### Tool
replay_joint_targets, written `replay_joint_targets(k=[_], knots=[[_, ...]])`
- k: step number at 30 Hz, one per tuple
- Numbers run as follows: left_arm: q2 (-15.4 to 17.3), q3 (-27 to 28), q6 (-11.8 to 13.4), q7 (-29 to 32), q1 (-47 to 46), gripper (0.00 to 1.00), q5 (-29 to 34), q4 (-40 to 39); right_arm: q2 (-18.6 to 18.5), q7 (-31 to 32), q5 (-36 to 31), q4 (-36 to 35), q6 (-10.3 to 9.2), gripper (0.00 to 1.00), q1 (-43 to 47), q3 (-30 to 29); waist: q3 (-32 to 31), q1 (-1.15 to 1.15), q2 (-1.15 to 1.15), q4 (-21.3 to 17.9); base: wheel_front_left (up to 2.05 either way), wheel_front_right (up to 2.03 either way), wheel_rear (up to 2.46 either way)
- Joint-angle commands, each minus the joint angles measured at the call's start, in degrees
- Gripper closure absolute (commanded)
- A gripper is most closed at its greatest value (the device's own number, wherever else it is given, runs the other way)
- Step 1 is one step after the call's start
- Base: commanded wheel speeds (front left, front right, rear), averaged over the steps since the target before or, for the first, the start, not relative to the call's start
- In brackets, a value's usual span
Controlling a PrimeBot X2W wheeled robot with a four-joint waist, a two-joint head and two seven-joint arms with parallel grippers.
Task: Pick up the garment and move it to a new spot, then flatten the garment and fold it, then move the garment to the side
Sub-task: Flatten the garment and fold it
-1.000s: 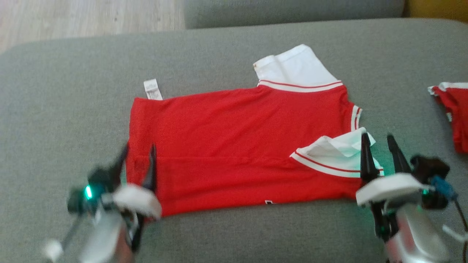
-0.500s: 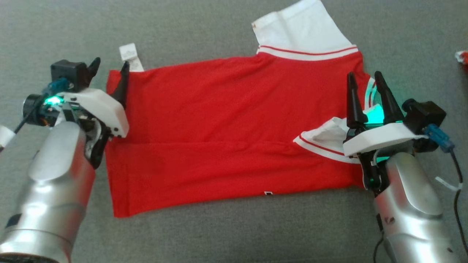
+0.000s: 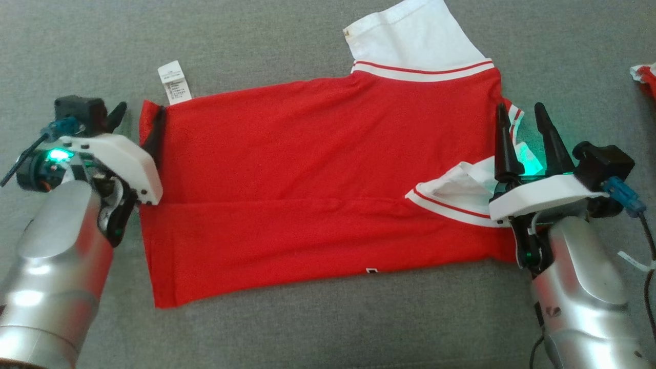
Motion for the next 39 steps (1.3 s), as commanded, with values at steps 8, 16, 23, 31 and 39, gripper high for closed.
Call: replay_joint_targets(k=[8, 16, 23, 31, 39], knots=[[2.78, 0.03, 0.09, 0.07, -1.39, 0.0, -2.16, 0.6, 0.46, -0.37, 0.25, -1.19, -0.04, 0.0, -0.09, 1.82, -0.87, 0.0, 0.0, 0.22, 0.0, 0.0, 0.0], [1.68, -2.29, 0.09, 0.44, -1.25, 1.0, -5.9, 0.7, -2.63, -0.24, 1.08, -1.03, -0.04, 0.0, -4.01, 0.04, -0.49, 0.0, 0.0, -0.75, 0.0, 0.0, 0.0], [2.03, -3.89, 0.09, -2.36, -1.86, 1.0, -7.63, 0.39, -8.65, 4.05, 1.65, -0.69, -0.04, 0.0, -10.66, 0.46, -0.73, 0.0, 0.0, -0.01, 0.0, 0.0, 0.0], [-0.63, -8.14, 0.09, -6.92, -5.75, 1.0, -7.09, -2.5, -14.94, 20.02, 2.77, 5.4, -0.04, 0.0, -22.78, 9.13, 2.12, 0.0, 0.0, 6.72, 0.0, 0.0, 0.0], [-4.74, -11.77, 0.09, -9.35, -10.0, 1.0, -6.85, -3.97, -18.59, 28.58, 3.62, 10.85, -0.04, 0.0, -30.82, 15.08, 6.29, 0.0, 0.0, 12.71, 0.0, 0.0, 0.0]])
